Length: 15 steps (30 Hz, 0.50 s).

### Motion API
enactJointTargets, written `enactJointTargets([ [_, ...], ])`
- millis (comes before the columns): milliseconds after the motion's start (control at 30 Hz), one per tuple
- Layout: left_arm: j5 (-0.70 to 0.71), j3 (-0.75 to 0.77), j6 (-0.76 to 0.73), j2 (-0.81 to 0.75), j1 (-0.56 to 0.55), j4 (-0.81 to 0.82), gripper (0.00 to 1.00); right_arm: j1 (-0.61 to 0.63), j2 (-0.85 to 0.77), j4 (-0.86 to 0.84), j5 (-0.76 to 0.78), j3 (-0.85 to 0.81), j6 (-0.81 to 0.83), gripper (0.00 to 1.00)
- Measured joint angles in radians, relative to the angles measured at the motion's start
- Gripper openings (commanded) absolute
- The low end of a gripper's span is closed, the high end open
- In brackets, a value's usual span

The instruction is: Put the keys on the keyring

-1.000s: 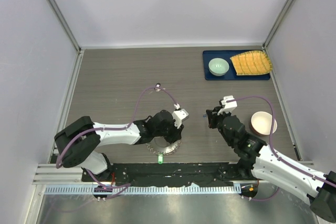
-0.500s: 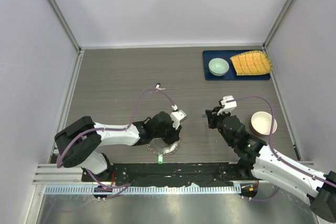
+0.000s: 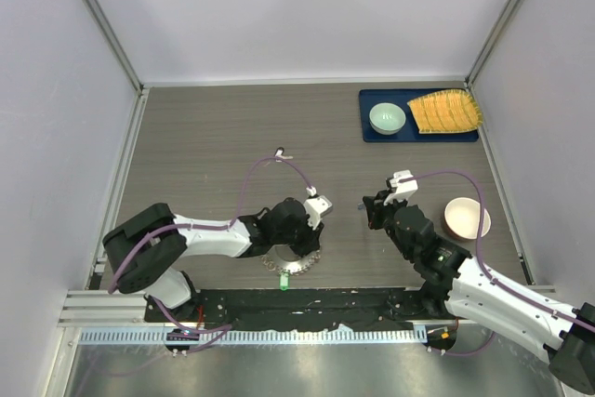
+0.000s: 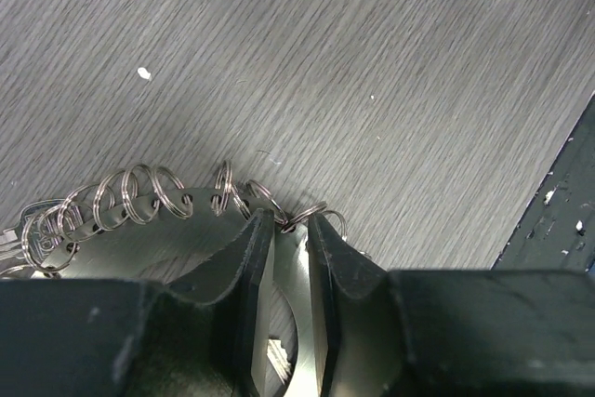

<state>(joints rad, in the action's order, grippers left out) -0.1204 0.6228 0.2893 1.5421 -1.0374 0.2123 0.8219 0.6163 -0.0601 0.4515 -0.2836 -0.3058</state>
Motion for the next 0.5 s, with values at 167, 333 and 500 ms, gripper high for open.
enactJointTargets([
  [167,0.001,0.008,0.0,0.014,0.0,0.009,0.16,0.0,0.011,-0.001,-0.008,0.0,0.0,0.01],
  [333,0.066,0.018,0.031,0.021,-0.001,0.008,0.04,0.0,0.013,-0.003,-0.014,0.0,0.0,0.01],
  [500,0.198,0.033,0.076,0.021,0.003,-0.01,0.0,0.0,0.026,-0.008,-0.029,0.0,0.0,0.01],
])
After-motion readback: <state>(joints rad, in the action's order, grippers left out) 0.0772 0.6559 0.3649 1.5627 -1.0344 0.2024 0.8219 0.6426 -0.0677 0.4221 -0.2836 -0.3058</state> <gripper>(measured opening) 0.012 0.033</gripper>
